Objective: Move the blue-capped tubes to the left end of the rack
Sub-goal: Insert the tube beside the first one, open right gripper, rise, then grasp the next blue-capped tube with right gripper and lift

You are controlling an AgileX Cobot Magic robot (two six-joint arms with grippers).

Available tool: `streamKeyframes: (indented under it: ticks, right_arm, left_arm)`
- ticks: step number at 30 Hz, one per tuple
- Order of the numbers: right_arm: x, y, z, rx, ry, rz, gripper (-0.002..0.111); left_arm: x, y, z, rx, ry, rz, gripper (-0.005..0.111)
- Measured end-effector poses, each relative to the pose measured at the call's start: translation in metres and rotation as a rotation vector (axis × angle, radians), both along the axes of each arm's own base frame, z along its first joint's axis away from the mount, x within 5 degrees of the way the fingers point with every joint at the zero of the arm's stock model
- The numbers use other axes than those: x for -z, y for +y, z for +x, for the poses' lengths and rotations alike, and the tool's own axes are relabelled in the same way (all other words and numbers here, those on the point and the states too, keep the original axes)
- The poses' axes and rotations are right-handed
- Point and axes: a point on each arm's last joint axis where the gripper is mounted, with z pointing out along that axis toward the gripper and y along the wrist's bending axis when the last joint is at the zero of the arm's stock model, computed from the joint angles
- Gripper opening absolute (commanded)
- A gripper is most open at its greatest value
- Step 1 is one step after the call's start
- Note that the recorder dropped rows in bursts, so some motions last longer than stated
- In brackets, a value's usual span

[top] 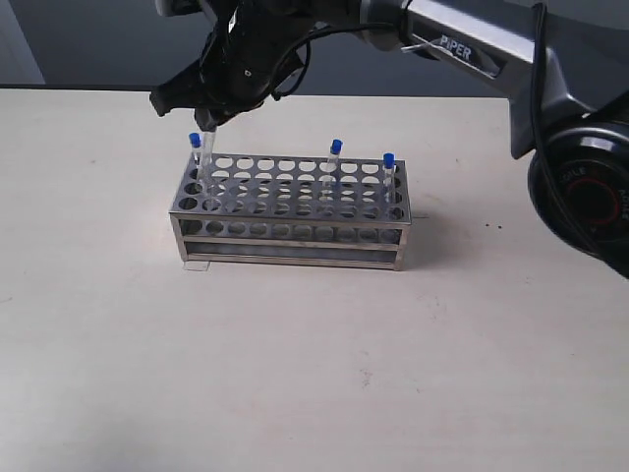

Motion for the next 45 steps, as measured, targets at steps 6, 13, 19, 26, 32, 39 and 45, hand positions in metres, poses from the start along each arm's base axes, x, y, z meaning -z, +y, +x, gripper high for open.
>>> streamKeyframes:
  ticks: [6,13,19,26,32,39,45]
  right_arm:
    - [0.013,0.014,-0.005,-0.057,-0.017,0.023,-0.001]
    - [0.025,0.021,-0.007,-0.074,-0.015,0.022,-0.001]
    - [0.034,0.021,-0.007,-0.079,0.007,0.000,0.012]
    - [0.034,0.024,-0.014,-0.090,0.058,0.009,0.040]
    - [0.007,0.014,-0.019,-0.082,0.042,-0.018,0.040]
    - [-0.037,-0.034,-0.009,0.154,-0.135,-0.324,0.040]
    - [-0.023,-0.061,0.010,0.259,-0.116,-0.428,0.040]
  left_arm:
    - [0.000,0.000,0.000,0.000,0.000,0.000,0.000]
    - [0.000,0.000,0.000,0.000,0.000,0.000,0.000]
    - [0.000,0.000,0.000,0.000,0.000,0.000,0.000]
    - [0.000,0.000,0.000,0.000,0.000,0.000,0.000]
    - [0.000,0.000,0.000,0.000,0.000,0.000,0.000]
    - [0.000,0.000,0.000,0.000,0.000,0.000,0.000]
    - [0.000,0.000,0.000,0.000,0.000,0.000,0.000]
